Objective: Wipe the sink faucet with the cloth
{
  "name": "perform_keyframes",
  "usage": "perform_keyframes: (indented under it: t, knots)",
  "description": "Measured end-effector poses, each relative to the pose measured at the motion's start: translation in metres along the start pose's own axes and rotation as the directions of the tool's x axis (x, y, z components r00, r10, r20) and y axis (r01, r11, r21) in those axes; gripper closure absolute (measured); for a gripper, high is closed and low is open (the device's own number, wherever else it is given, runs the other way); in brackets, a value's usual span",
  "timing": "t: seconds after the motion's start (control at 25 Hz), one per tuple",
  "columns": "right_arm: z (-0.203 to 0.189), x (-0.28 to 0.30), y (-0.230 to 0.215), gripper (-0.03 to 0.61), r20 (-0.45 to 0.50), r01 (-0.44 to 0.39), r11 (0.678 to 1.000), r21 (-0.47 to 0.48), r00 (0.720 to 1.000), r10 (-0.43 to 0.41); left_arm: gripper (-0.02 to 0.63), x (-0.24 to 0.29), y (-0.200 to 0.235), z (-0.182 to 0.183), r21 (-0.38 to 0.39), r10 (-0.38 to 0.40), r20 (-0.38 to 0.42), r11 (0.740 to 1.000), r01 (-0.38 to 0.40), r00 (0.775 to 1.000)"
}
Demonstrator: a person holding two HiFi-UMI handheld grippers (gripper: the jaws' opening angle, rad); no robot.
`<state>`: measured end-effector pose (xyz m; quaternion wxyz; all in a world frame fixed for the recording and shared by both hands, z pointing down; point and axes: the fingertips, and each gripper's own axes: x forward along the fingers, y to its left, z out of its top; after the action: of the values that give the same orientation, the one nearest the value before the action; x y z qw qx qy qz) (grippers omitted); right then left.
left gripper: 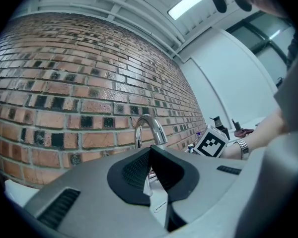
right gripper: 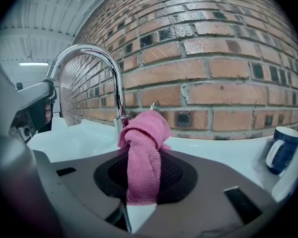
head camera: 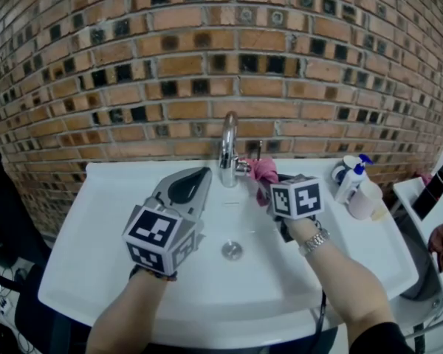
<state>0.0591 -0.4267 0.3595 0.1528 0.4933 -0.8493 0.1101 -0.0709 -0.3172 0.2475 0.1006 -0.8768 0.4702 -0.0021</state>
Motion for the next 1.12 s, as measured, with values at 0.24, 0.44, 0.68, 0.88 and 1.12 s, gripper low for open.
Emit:
perform_keyframes:
  t: [0.24, 0.44, 0.68, 0.88, 1.12]
  knots:
    - [0.004, 0.006, -0.013, 0.486, -0.002, 0.031, 1.0, -0.002, 1.0, -0.031, 0.611, 0.0, 0.002, -0.003, 0.003, 0.005, -0.01, 1.0, -0.005, 1.0]
    - [0.014, 0.012, -0.024, 0.488, -0.001, 0.061, 0.998, -0.033, 0.998, -0.061, 0.611, 0.0, 0.002, -0.004, 0.007, 0.008, -0.014, 1.0, -0.008, 1.0]
    - [0.031, 0.016, -0.032, 0.489, 0.023, 0.089, 0.992, -0.089, 0.996, -0.087, 0.611, 0.001, 0.004, -0.006, 0.019, 0.013, -0.015, 1.0, -0.013, 1.0]
    - [0.046, 0.015, -0.035, 0.489, 0.061, 0.111, 0.986, -0.123, 0.993, -0.104, 0.611, 0.0, 0.005, -0.008, 0.016, 0.012, -0.016, 1.0, -0.012, 1.0]
    - [0.068, 0.0, -0.031, 0.488, 0.137, 0.126, 0.982, -0.141, 0.985, -0.106, 0.611, -0.001, 0.005, -0.01, 0.013, 0.016, -0.02, 1.0, -0.016, 1.0]
